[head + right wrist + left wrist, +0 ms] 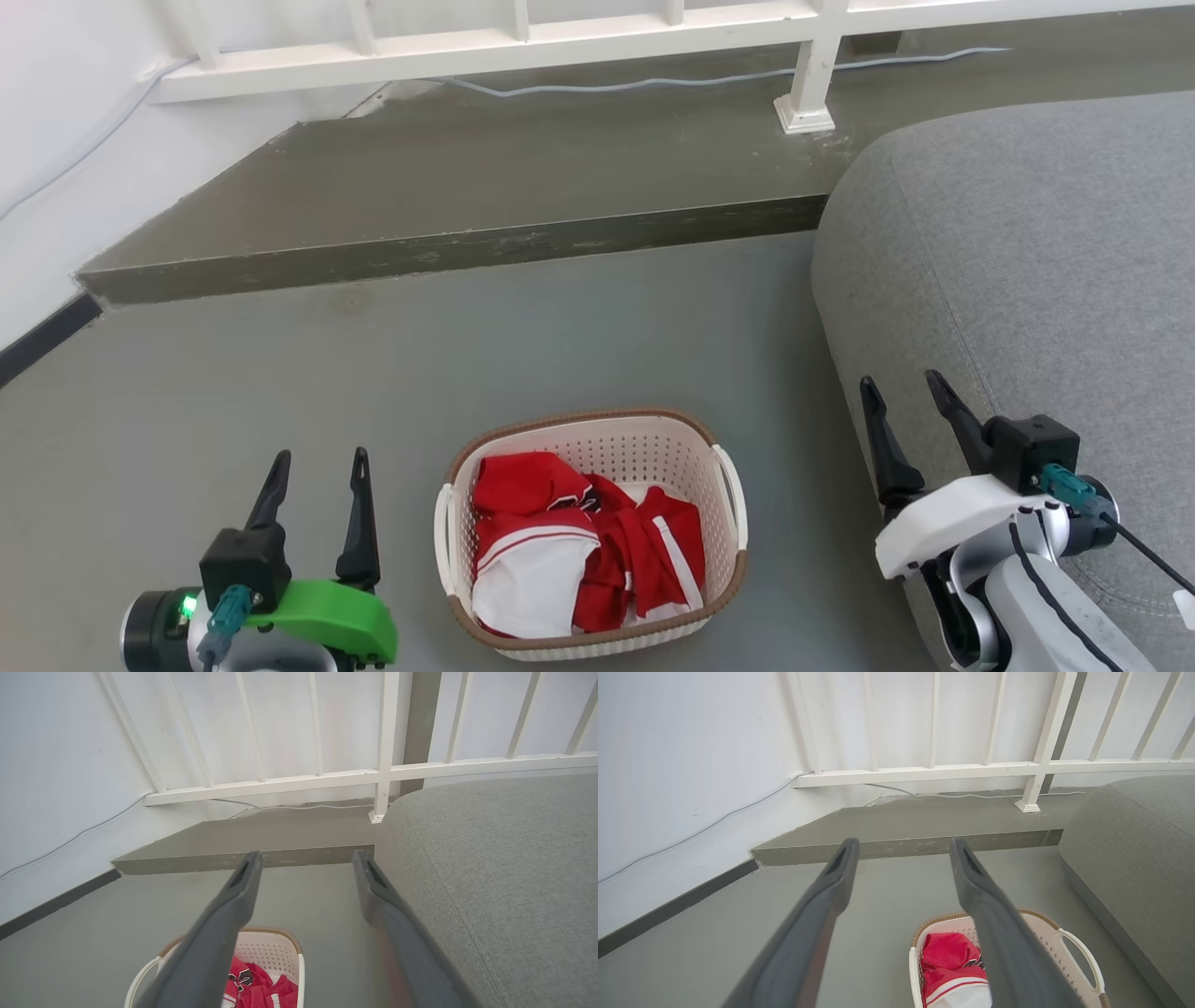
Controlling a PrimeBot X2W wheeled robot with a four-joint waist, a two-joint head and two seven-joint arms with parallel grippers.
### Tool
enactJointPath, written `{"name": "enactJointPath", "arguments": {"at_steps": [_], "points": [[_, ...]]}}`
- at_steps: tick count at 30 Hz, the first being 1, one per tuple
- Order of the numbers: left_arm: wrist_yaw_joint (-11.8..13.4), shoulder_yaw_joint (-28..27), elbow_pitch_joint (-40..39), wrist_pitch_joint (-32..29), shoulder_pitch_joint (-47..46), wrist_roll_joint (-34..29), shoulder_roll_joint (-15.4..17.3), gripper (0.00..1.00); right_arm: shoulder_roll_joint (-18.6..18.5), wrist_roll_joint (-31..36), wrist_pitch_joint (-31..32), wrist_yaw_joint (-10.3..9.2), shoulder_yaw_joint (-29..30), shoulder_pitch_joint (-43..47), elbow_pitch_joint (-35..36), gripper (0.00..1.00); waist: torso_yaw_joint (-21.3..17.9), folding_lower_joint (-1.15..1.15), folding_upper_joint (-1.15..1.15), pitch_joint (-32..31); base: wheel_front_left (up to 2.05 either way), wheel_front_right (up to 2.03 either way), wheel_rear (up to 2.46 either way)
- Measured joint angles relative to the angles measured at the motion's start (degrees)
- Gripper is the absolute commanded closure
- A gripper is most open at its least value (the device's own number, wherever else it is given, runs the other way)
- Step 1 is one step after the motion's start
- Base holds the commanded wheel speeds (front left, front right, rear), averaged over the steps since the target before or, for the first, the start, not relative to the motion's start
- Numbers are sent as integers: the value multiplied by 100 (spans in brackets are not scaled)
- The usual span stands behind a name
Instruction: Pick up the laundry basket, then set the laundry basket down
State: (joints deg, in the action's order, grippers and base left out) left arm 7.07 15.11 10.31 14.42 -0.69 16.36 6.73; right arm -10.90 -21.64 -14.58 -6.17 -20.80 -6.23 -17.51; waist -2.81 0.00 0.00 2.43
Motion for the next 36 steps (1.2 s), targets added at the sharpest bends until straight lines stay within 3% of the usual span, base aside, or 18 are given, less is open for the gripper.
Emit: {"name": "enactJointPath", "arguments": {"at_steps": [25,26,36], "points": [[1,-133,-393,-135,249,-240,-131,0,-15,10,87,-47,41,197,321,0,-1,0,0,27,0,0,0],[0,-130,-380,-133,250,-252,-138,100,-10,9,100,-46,35,210,304,100,-1,0,0,29,0,0,0],[-59,-78,-192,-135,369,42,-211,100,121,-279,111,31,90,442,145,100,17,0,0,16,0,0,0]]}}
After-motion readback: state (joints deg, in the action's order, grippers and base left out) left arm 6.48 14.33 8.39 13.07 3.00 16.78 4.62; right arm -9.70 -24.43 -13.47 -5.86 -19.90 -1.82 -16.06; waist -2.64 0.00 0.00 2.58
